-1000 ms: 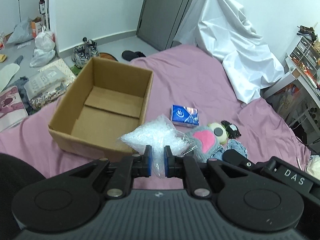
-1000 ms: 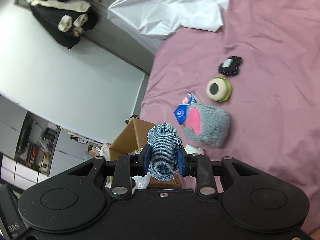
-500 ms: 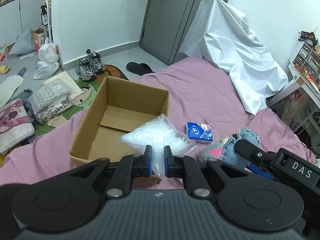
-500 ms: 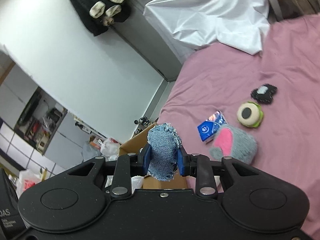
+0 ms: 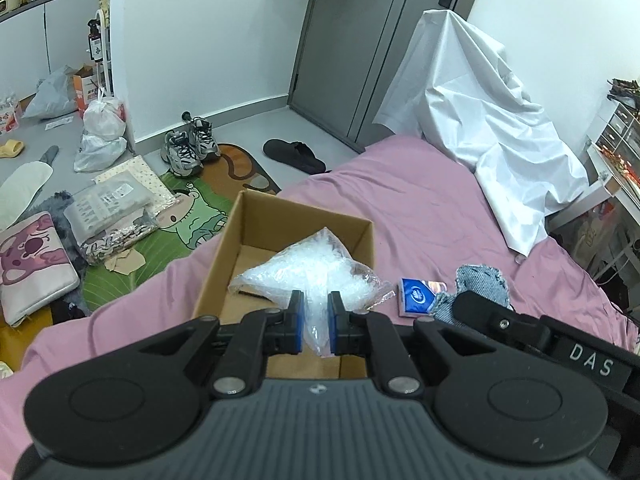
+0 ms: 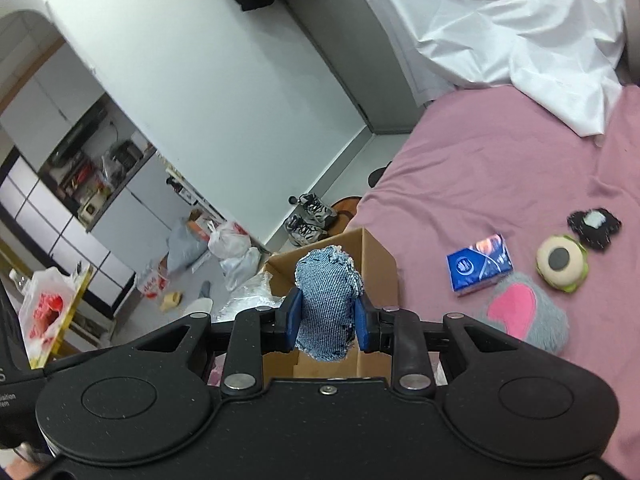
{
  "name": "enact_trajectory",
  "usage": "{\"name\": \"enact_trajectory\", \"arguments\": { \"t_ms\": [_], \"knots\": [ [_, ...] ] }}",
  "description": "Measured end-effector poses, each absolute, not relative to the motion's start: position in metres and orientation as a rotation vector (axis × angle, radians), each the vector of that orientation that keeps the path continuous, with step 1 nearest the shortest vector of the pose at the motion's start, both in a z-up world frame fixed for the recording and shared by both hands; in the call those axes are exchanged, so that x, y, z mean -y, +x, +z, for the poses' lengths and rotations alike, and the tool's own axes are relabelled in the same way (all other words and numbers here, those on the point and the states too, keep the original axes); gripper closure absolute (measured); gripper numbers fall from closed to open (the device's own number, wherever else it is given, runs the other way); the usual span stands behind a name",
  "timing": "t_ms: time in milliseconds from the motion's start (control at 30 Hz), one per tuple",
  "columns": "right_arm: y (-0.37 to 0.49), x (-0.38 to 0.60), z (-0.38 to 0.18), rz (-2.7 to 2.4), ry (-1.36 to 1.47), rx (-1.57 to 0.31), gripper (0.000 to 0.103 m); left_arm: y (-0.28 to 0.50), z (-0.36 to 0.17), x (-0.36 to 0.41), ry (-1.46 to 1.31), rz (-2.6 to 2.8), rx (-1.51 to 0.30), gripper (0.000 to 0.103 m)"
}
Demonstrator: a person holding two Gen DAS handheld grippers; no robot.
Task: Organize soft objects
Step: 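Carry the bead bag with the left tool while the right tool carries the denim plush to the box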
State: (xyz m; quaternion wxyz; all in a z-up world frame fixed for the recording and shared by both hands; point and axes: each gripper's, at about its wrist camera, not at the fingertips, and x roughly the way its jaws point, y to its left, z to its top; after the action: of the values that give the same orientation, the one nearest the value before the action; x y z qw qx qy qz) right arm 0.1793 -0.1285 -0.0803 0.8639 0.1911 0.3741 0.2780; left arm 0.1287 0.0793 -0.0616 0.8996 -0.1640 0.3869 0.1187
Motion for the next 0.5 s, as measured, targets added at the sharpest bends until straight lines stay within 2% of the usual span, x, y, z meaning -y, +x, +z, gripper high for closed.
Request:
{"name": "enact_trajectory", "arguments": {
  "t_ms": [500],
  "knots": [
    [0.217, 0.109, -0.089, 0.62, 0.327, -0.807, 0.076, 0.16, -0.074, -0.108, -0.343, 0.26, -0.824, 0.093]
  ]
}}
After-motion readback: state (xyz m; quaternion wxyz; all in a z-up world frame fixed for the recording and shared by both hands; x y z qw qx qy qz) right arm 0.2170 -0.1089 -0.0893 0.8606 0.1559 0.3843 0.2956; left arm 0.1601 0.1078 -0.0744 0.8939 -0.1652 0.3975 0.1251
